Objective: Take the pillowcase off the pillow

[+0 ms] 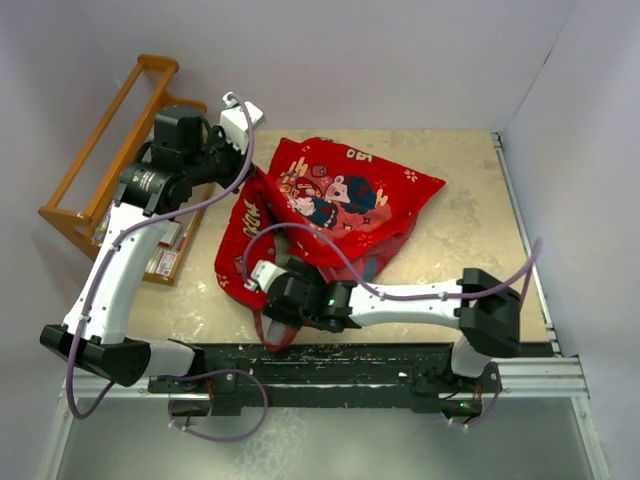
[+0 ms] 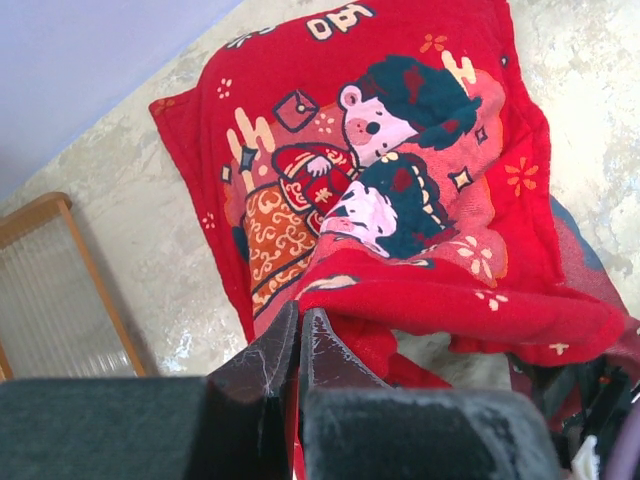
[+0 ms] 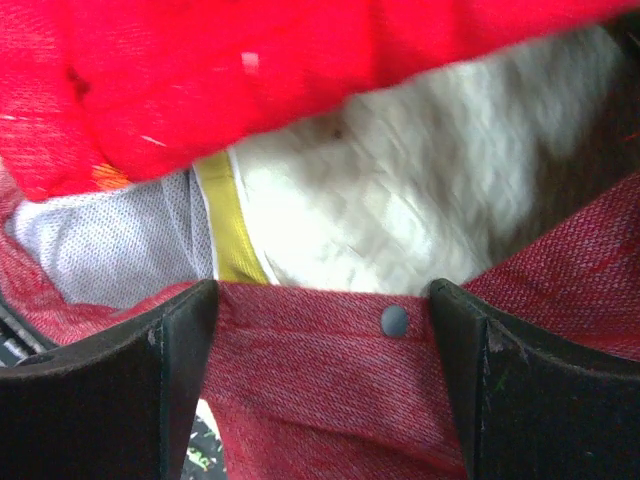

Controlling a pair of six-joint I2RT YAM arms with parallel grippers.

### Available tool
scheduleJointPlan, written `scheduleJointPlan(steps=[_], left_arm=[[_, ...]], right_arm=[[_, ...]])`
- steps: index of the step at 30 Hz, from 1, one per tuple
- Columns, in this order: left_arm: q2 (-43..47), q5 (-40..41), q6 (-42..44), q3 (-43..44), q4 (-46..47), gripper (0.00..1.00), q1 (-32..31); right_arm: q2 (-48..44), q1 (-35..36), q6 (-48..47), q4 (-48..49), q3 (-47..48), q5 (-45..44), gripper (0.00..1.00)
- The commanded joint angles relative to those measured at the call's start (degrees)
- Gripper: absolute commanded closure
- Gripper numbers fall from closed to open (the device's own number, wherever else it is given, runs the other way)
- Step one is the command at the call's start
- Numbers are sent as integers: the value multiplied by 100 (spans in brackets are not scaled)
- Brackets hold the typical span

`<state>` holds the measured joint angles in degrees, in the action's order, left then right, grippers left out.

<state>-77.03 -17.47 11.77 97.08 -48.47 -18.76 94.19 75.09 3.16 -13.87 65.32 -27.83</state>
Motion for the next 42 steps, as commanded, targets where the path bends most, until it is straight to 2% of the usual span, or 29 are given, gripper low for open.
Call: scheduleJointPlan(steps=[1,7,13,14,15,16,18,19,20,24,26,33,35,38,42], left_arm=[[104,100,55,216,524,100,42],[87,-2,18,514,302,100,43],[121,-10,27,606,255,100,47],[121,-17,27,621,246,100,48],[119,-33,15,645,238,100,44],[111,-43,17,670,233,100,40],[125,-58,8,720,218,100,42],[117,-68,12,740,211,100,40],[110,-71,24,753,180,96,45],[132,-115,296,518,103,38,47],[243,-261,501,274,95,28,53],[1333,-2200,1520,-167,66,27,-44],[1298,-2253,1818,-189,-278,29,-315],[1071,-1718,2227,-389,-686,31,-989],[924,-1851,2457,-429,-910,30,-1493]], right_arm=[[659,233,-441,-192,465,-404,12],[1260,296,-679,-253,1013,-808,12],[1308,244,-664,-161,820,-717,18],[1291,232,-634,-115,750,-695,24],[1270,187,-584,-59,686,-711,36],[1212,126,-461,23,609,-797,51],[939,-137,-95,166,510,-901,93],[695,-285,78,226,471,-802,100],[391,-430,175,363,432,-633,100],[-867,-896,315,738,571,46,100],[-1239,-1060,353,798,672,361,100],[-1881,-1534,527,1040,779,1273,100],[-1937,-1640,560,1156,888,1594,100],[-1892,-1735,574,1233,1214,1970,100],[-1619,-1848,584,970,1705,2054,100]])
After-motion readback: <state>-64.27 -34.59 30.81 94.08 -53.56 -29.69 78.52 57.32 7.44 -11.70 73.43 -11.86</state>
